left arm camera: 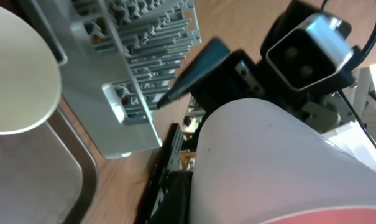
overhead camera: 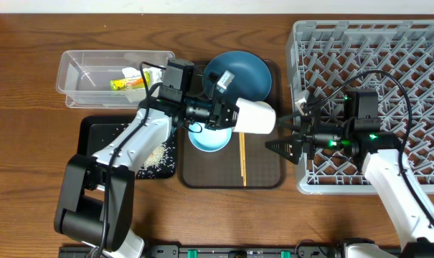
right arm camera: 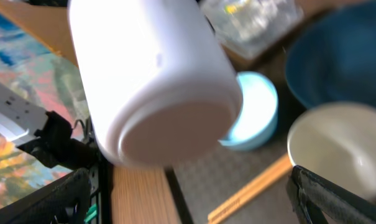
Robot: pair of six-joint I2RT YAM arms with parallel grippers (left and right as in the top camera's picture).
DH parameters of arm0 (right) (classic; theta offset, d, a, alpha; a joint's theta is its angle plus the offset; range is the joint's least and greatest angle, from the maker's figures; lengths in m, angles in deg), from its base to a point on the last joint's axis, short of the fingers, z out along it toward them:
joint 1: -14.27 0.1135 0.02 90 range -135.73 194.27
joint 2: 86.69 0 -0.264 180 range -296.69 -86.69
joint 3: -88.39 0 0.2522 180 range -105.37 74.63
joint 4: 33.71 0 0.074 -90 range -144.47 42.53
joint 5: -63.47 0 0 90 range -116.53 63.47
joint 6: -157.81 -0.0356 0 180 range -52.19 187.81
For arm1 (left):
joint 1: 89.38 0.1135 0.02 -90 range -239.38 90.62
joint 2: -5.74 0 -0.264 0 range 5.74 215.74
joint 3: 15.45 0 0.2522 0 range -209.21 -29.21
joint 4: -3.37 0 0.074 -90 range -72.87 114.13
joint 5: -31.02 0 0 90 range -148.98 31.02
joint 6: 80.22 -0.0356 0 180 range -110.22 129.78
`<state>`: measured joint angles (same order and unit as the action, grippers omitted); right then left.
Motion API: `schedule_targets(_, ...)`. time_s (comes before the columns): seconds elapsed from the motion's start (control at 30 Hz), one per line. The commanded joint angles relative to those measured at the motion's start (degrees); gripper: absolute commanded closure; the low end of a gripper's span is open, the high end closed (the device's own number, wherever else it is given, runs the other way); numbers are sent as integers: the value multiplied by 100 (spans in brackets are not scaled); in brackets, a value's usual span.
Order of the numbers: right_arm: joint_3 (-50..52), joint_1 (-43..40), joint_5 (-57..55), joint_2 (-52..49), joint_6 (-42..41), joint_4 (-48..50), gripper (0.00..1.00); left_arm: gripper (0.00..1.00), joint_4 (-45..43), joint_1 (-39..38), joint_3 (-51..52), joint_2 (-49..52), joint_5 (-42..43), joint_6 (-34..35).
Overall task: Sort waste into correct bins and load items into the dishwasher rack
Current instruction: 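Pass the pink cup from the left gripper to the right gripper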
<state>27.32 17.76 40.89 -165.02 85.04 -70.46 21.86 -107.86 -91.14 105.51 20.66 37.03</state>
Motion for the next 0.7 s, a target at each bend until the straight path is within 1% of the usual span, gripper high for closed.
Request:
schedule_targets(0.0, -101, 116, 612, -98, 61, 339, 1, 94, -15, -92, -46, 0, 245, 55)
schedule_targets(0.07, -101, 164, 614, -114, -76, 643, 1, 94, -15, -151, -46, 0, 243, 74)
schedule_targets(0.13, -101, 223, 614, -114, -382, 1045, 1, 94, -17, -203, -46, 0, 227, 74)
schedule_targets(0.27, -101, 343, 614, -114, -767, 1462, 2, 94, -101, -245, -46, 0, 223, 76)
schedule_targets(0.33, -101, 415, 614, -114, -800, 1491, 4, 94, -125, -245, -46, 0, 221, 76)
schedule_targets(0.37, -101, 450, 612, -114, -800, 1486, 8, 94, -125, -245, -46, 0, 221, 76)
schedule_targets(0.6, -101, 581, 566, -114, -800, 1491, 17, 94, -125, -245, -46, 0, 223, 76)
schedule_targets(0.67, -101, 581, 522, -114, -800, 1491, 21, 94, -125, -245, -46, 0, 223, 76)
